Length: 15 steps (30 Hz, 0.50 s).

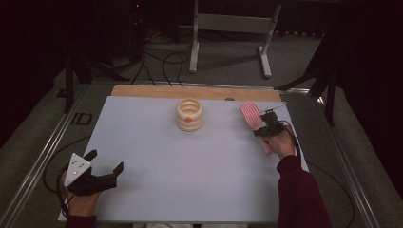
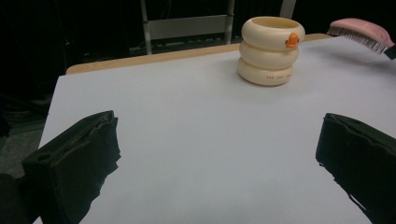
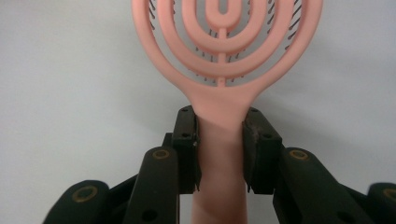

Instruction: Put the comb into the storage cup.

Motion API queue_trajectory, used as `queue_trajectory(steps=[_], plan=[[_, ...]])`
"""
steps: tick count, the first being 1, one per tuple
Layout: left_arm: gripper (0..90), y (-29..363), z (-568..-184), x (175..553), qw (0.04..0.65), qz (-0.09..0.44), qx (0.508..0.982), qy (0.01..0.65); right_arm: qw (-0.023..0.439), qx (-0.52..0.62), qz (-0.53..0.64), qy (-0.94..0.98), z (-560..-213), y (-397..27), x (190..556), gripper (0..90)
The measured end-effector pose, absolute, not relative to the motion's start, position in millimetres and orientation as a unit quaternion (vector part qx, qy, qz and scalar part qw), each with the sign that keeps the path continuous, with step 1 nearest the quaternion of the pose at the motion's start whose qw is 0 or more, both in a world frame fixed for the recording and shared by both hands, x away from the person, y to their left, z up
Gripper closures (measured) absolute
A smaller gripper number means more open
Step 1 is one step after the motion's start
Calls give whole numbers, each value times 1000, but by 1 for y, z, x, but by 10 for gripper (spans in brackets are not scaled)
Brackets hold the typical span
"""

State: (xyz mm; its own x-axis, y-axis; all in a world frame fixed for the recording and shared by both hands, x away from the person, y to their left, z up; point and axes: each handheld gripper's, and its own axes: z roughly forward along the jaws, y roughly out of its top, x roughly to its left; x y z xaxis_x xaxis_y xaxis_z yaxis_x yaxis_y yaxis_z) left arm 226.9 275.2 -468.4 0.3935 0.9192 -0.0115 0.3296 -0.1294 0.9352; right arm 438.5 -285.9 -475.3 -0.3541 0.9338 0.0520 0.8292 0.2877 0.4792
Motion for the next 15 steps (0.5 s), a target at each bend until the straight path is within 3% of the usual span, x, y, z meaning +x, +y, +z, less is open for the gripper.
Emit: queue_trajectory(steps=[15], plan=[[0,274,-468,227,479,305,685,456,154,521,295,786,-450,-268,421,704]])
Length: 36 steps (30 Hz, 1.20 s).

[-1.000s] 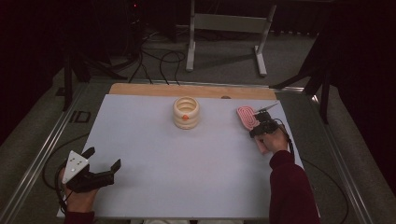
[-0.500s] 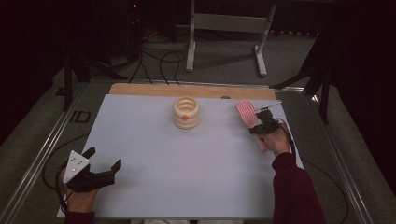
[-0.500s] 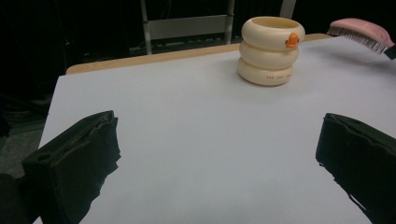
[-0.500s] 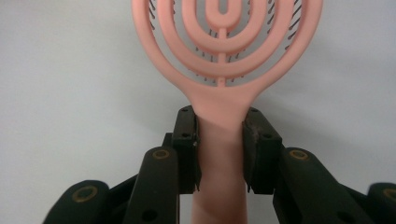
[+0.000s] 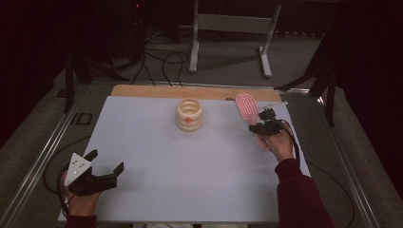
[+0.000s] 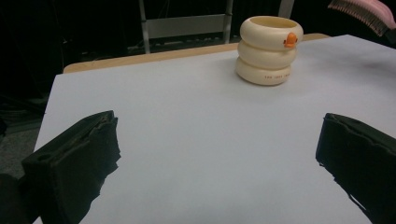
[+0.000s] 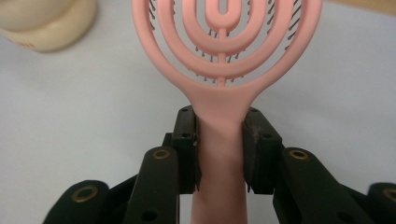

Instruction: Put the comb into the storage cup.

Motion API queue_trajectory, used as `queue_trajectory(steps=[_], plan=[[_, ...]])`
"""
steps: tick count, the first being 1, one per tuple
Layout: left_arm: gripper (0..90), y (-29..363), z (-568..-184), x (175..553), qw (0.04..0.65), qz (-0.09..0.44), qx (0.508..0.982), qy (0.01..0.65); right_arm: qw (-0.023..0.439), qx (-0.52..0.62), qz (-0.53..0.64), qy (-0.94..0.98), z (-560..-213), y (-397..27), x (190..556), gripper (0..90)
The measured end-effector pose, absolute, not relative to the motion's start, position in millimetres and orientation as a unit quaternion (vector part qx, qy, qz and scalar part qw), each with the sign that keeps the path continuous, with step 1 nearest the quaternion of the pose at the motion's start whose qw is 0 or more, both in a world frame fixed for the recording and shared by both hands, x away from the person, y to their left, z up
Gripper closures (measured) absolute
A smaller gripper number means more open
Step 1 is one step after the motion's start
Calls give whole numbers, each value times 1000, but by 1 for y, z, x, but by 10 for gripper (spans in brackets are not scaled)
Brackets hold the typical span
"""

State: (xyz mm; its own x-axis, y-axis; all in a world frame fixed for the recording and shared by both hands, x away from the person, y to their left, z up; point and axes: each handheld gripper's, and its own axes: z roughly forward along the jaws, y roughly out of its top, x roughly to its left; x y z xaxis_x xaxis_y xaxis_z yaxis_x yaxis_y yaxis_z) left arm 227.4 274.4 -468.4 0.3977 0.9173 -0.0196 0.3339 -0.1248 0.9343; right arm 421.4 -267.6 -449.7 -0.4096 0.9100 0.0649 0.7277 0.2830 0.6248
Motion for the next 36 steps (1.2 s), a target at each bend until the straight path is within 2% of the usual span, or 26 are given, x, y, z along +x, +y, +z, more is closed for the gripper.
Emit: queue_trajectory(steps=[27,36], plan=[[0,272,-466,229,483,291,684,463,208,421,428,772,-428,-229,390,704],[0,266,-464,230,485,286,687,460,197,397,431,786,-431,-206,382,704]])
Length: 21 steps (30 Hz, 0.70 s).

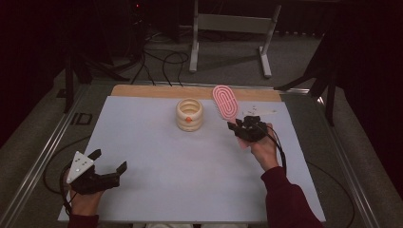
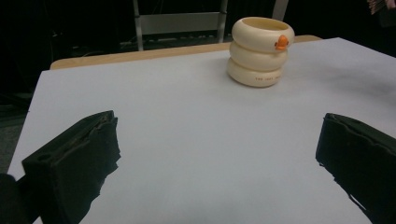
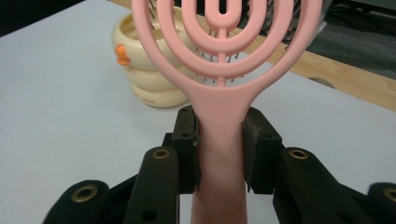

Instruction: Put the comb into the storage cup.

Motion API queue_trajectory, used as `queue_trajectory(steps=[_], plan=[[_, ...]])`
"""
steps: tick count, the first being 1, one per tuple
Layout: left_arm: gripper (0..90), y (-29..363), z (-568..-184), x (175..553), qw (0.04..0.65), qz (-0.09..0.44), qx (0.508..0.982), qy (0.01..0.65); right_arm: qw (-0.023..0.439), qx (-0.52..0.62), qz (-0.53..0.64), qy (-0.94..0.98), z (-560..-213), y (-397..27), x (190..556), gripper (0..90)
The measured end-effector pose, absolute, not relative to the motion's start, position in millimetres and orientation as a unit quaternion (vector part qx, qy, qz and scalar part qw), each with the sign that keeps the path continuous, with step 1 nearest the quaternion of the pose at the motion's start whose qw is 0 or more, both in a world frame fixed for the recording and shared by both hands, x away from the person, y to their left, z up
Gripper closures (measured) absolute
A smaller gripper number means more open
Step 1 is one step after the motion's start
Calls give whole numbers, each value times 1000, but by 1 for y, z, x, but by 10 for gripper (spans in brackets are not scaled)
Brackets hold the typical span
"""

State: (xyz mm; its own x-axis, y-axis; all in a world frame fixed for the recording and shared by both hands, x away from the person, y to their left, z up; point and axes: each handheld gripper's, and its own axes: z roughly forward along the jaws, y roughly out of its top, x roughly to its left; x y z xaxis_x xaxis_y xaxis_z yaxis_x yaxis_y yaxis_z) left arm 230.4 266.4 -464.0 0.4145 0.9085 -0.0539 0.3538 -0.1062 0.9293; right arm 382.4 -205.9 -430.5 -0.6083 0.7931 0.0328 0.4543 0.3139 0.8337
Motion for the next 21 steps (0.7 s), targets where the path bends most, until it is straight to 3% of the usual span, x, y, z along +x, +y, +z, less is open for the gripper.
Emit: queue_trajectory(steps=[21], plan=[[0,256,-464,236,485,262,696,460,171,342,456,804,-438,-150,365,704]])
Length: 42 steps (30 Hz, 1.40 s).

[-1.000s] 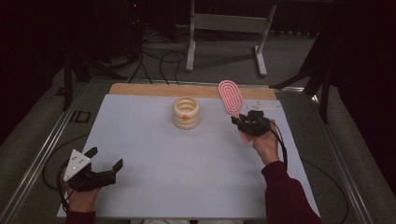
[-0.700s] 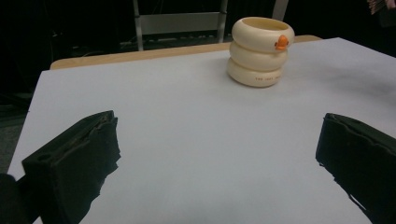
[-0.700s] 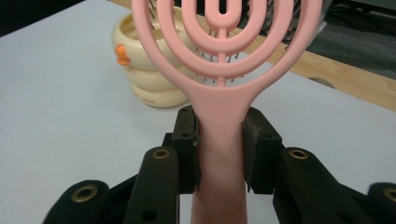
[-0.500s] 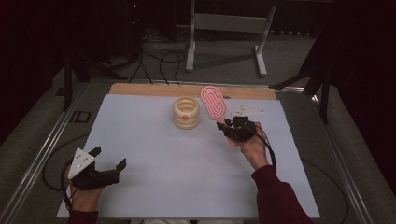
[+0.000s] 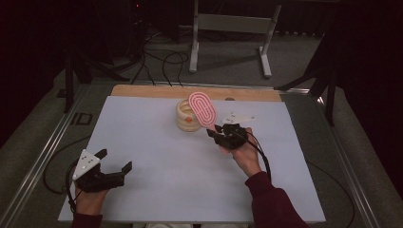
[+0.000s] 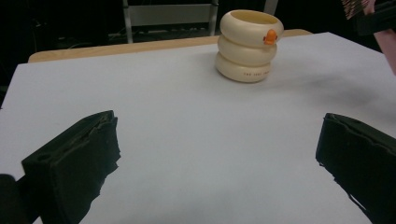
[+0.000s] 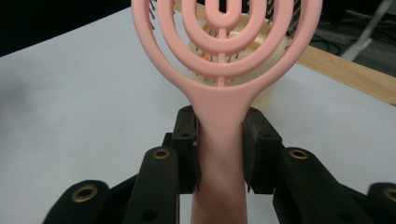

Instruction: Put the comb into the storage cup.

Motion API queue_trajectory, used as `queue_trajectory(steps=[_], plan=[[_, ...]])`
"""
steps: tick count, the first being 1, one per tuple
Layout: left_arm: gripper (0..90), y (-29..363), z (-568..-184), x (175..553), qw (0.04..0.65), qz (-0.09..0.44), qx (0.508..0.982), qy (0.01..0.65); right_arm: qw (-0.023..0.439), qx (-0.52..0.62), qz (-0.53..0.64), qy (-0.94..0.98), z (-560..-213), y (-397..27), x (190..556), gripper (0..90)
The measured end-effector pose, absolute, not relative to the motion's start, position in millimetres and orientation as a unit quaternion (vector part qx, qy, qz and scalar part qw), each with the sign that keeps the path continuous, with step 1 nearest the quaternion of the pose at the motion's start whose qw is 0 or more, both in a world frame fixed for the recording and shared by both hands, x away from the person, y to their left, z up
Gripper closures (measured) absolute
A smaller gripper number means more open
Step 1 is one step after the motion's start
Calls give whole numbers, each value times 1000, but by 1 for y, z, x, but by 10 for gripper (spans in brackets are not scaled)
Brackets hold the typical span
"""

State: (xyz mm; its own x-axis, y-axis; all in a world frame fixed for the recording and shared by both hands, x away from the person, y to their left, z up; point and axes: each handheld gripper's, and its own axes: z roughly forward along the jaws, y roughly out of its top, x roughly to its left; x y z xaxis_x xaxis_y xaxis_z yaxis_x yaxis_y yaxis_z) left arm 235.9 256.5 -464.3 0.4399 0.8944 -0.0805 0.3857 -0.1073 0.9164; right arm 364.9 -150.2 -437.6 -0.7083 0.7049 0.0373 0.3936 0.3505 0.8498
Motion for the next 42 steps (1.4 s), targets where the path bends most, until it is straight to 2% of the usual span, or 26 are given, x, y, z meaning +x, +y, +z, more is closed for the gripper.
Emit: queue_trajectory(steps=[23,42], plan=[[0,240,-459,247,473,250,708,461,141,296,474,817,-447,-98,352,704],[0,210,-450,257,476,222,729,439,147,261,466,832,-448,-87,333,704]])
